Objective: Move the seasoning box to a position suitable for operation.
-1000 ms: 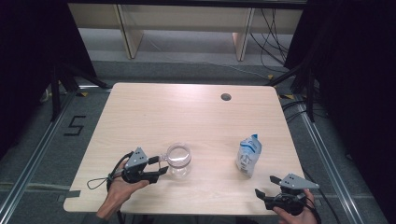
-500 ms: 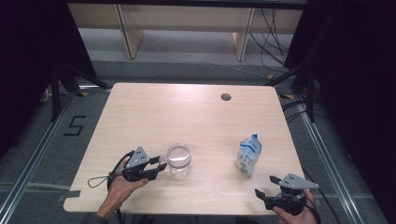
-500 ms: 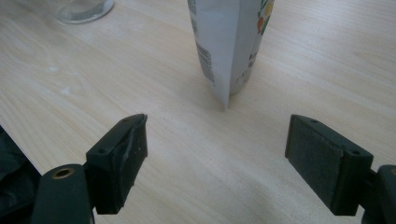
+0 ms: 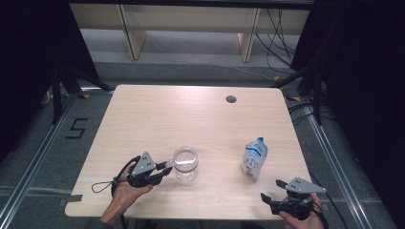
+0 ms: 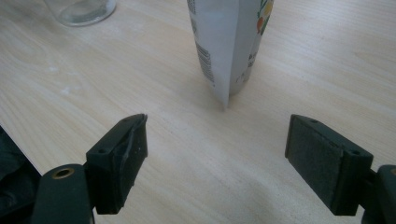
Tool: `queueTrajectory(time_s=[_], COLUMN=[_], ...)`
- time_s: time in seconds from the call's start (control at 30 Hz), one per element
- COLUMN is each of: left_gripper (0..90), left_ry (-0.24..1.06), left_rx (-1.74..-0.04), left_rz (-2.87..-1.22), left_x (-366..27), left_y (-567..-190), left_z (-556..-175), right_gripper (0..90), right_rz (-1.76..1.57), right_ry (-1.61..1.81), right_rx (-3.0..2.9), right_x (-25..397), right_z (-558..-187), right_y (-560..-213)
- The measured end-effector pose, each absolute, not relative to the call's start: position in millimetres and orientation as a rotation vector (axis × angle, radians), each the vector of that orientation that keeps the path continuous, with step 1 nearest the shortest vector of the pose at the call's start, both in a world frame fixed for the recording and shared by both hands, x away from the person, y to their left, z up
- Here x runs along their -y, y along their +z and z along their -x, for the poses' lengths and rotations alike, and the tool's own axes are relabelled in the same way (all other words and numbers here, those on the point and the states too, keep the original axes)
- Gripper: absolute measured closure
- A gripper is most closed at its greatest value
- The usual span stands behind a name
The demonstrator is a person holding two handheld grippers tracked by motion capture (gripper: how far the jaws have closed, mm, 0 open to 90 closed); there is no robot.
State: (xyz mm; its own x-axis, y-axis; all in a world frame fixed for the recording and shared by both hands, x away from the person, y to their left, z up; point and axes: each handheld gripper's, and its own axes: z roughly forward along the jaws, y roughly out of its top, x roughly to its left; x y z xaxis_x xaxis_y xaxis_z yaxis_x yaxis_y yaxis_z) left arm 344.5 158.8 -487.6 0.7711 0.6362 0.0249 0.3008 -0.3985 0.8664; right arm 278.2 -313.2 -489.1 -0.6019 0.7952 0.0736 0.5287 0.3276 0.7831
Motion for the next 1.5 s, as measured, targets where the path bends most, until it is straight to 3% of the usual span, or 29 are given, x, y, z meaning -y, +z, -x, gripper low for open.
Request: queueTrajectory(time_s=[1.5], left_gripper=[73.2], left_ry=[0.333], left_rx=[-0.519], left_rz=[-2.023], left_x=[-113], left_y=[-489], left_z=[-345], right_gripper=[21.8], right_rz=[-1.172], right_ry=[1.153], right_rx=[-2.265], right_x=[313], right_z=[-278], right_y=[-490])
